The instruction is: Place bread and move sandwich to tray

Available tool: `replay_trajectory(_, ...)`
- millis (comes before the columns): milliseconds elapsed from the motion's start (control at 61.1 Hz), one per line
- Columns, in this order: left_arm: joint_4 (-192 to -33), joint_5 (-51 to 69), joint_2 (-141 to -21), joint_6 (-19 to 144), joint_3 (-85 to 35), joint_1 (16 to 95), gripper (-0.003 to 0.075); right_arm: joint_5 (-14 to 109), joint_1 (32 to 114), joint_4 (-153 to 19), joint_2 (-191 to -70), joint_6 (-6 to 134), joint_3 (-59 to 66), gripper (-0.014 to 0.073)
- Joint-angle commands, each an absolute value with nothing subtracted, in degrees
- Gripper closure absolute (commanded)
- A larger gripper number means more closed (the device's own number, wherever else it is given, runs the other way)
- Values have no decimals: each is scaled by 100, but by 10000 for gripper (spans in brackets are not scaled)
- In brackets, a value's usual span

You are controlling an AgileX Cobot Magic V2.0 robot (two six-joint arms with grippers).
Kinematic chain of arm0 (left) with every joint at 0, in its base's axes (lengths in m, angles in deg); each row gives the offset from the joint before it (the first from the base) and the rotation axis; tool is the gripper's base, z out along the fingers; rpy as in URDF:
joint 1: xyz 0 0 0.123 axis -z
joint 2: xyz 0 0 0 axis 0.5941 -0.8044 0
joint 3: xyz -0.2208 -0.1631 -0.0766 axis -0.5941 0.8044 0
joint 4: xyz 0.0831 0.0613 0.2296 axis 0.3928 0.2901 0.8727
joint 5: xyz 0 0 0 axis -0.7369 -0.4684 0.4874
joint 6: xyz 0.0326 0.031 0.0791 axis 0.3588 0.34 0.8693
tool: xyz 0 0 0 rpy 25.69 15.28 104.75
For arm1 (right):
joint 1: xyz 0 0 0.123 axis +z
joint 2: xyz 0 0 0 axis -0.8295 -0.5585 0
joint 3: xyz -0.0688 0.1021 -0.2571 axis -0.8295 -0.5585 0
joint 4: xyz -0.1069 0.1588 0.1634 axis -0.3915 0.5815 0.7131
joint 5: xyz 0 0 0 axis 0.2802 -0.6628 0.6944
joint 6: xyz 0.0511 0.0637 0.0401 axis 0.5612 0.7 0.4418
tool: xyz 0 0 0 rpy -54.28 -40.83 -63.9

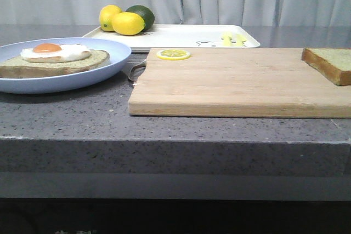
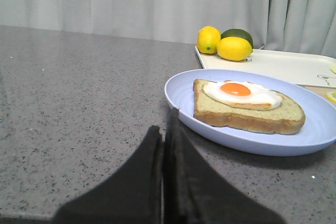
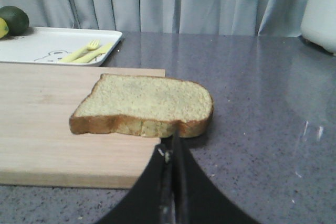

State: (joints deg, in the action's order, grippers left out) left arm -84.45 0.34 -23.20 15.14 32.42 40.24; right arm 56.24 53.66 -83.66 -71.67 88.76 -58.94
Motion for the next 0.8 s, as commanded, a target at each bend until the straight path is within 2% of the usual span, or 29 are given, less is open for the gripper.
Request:
replay_trajectory(0,-8456,-671,-2204,1455,3271,4029,738,6348,5340,-8392,-7036,8875,-5865,712)
replay_trajectory(164,-8456,-853,-2204,1455,3017,4029,738,6324,5340,-8392,-7036,8875,-5632,712)
replay_trajectory(327,-8456,-346,-2238,1455,2095,4029,738,5728,5340,-8399,-7052,8875,-4794,712)
replay_trajectory(589,-8410,1236,-3163,1455,-169,4029,738,4353,5340,-8546,-7976,8870,-2771,712)
replay_trajectory(786,-8410,2708,-4276,1494,-1285,4029,738,3383,5340,-8546,-9011,8870,-1744,712)
